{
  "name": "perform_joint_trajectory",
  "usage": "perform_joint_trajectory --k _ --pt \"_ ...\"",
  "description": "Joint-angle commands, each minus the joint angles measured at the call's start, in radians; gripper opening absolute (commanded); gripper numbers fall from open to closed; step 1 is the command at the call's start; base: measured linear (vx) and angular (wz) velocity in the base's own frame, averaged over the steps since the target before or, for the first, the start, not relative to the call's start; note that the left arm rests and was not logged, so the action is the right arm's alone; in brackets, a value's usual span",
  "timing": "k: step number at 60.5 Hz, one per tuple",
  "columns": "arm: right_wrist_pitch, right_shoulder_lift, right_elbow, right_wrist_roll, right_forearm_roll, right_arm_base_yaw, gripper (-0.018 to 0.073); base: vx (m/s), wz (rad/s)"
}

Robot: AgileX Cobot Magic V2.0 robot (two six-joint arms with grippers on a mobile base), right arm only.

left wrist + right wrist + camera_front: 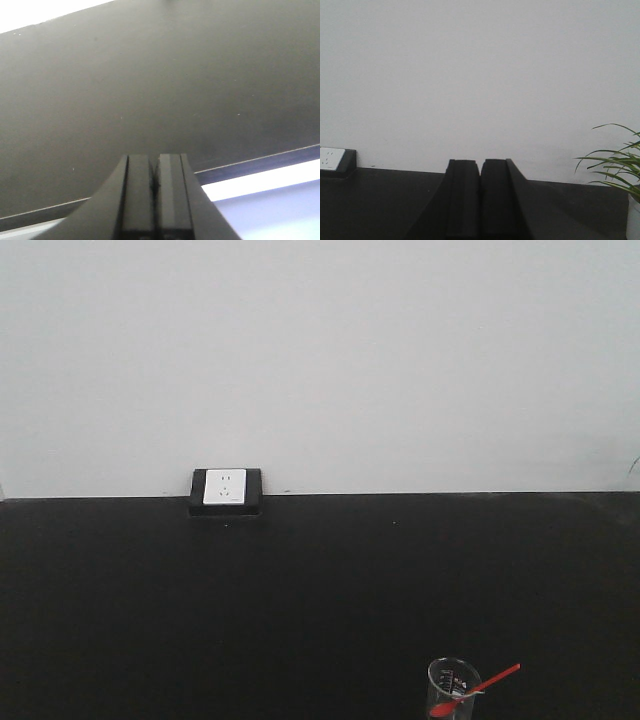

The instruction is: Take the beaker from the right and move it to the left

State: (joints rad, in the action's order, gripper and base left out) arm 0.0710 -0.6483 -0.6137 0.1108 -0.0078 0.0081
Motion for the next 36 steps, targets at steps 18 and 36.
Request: perform_joint_trajectory --k 18,36 --pt "0.016 -0.005 -0.033 0.003 0.002 -0.002 0.0235 0.00 0.00" --pt "-0.017 -0.031 -0.033 0.000 0.028 -0.002 0.0687 0.00 0.00"
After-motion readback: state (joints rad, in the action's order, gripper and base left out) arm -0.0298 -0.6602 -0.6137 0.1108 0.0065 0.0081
